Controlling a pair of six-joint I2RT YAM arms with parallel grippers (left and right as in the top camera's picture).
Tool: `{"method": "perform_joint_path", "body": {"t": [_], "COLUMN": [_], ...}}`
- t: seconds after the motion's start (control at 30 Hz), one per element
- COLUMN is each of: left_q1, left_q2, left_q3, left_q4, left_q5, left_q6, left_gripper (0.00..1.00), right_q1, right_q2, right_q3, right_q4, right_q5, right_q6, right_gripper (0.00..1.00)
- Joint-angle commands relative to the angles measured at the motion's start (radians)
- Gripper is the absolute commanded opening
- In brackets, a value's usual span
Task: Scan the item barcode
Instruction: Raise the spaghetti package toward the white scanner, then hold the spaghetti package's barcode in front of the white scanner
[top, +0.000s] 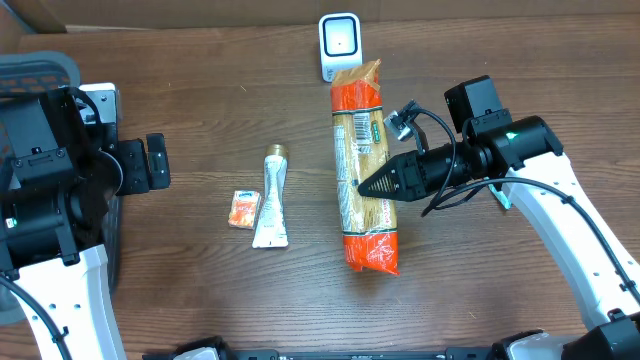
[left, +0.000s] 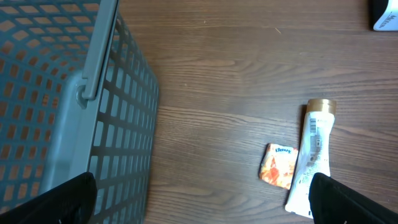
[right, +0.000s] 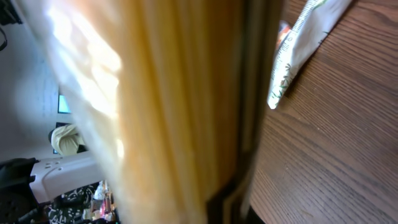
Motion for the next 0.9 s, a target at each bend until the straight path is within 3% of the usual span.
{"method": "perform_joint_path", "body": {"t": [0.0,0.27,0.43,0.53,0.63,0.7,0.87], "left_q1": [0.004,0.004,0.004,0.004,0.004,0.004,0.004], "left_q2": [0.002,0.002,0.002,0.002,0.002,0.002,0.002], "left_q3": [0.014,0.014,0.014,0.014,0.014,0.014,0.014], "left_q4": [0.002,0.002,0.002,0.002,0.002,0.002,0.002], "left_q5": [0.005,0.005,0.005,0.005,0.005,0.005,0.005], "left_q6": [0.011,0.011,0.011,0.011,0.011,0.011,0.011], "left_gripper": [1.00,1.00,1.00,1.00,1.00,1.00,1.00], "right_q1": [0.003,0.049,0.097,0.143,0.185,0.196,0.212], "right_q2": [-0.047,-0.003,0.160,0.317,0.488,0.536,0.654], "right_q3": [0.079,0.365,0.598,0.729,0.787,0.787,0.784], "right_q4": [0.003,-0.160,-0.245,-0.281,-0.186,-0.113,0.190], "right_q5": [-0.025,0.484,0.848,1.201,1.601,1.734,2.018], "right_q6": [0.038,0.161,0.224,0.261,0.256,0.240,-0.009], "right_gripper": [0.03,0.03,0.03,0.03,0.04,0.04,0.04]}}
